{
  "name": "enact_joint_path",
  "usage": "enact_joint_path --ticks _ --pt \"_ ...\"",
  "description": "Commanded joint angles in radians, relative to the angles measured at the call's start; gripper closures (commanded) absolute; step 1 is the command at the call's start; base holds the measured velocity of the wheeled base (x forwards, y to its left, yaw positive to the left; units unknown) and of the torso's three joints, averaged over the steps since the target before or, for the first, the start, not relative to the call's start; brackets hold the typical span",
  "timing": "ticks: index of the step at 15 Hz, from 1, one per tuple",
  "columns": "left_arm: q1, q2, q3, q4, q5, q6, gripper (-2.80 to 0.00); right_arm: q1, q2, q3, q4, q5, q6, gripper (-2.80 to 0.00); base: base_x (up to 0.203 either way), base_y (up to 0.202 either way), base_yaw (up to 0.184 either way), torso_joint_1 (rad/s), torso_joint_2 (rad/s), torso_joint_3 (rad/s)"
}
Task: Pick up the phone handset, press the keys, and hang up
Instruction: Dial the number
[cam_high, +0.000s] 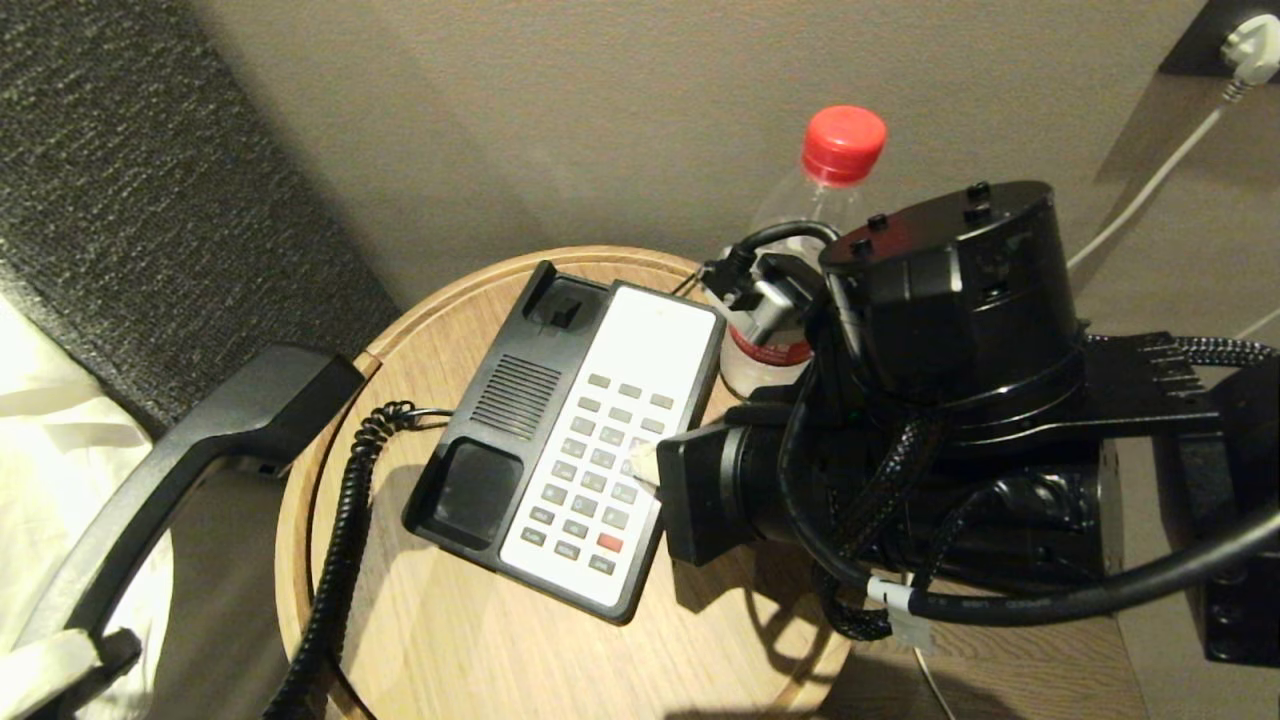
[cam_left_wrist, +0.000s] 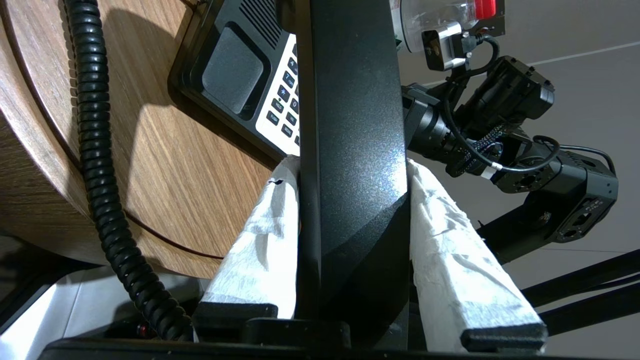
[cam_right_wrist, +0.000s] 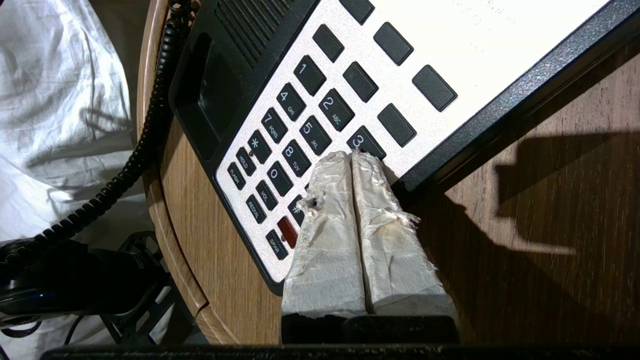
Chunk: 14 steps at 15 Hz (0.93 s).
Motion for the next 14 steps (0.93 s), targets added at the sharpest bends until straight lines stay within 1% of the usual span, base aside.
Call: enact_joint_path --ticks 1,14 --pt "0.0 0.001 0.0 -0.002 -0.001 -0.005 0.0 0.0 -0.001 0.0 0.001 -0.001 0.003 0.0 0.0 0.0 0.0 0.0 0.0 0.0" --pt "0.0 0.001 0.004 -0.002 -0.001 -0.005 0.0 0.0 0.023 0.033 0.01 -0.004 -0.02 0.0 0.0 0.0 0.0 0.0 0.0 0.0"
